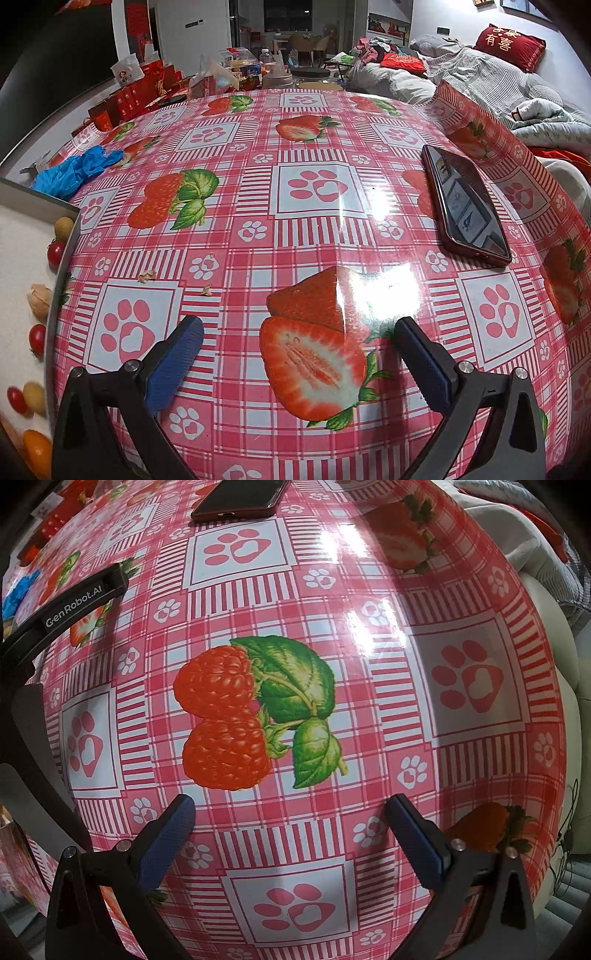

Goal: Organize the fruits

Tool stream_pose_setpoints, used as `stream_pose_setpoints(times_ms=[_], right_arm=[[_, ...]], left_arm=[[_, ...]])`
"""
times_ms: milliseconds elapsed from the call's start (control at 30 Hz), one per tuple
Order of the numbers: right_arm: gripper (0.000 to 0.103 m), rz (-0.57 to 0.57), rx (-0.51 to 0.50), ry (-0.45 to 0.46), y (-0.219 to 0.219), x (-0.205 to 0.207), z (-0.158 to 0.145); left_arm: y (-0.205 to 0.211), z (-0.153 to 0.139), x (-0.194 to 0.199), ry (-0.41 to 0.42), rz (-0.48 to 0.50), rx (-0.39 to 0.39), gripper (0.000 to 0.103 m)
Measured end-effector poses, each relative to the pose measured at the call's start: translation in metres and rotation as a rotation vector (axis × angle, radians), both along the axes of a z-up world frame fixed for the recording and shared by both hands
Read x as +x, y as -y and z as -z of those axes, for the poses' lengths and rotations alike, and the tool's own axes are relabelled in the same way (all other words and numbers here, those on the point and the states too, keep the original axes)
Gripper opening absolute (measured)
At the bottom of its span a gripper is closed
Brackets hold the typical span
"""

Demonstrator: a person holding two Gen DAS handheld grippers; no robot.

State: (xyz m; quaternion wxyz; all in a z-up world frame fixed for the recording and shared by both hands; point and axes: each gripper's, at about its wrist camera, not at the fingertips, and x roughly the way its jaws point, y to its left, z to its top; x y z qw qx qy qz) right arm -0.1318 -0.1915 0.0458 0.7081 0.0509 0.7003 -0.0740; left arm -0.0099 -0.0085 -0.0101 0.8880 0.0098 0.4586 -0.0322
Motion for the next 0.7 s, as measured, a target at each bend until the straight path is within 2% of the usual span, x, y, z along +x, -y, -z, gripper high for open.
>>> stream_pose_setpoints(times_ms=[700], right_arm=[[0.103,0.016,-0.005,-0.001,-0.0019,-0.0019,-0.0002]], left_arm=[[0.0,-0.0001,-0.0002,0.0,0.0,-0.001,0.103]])
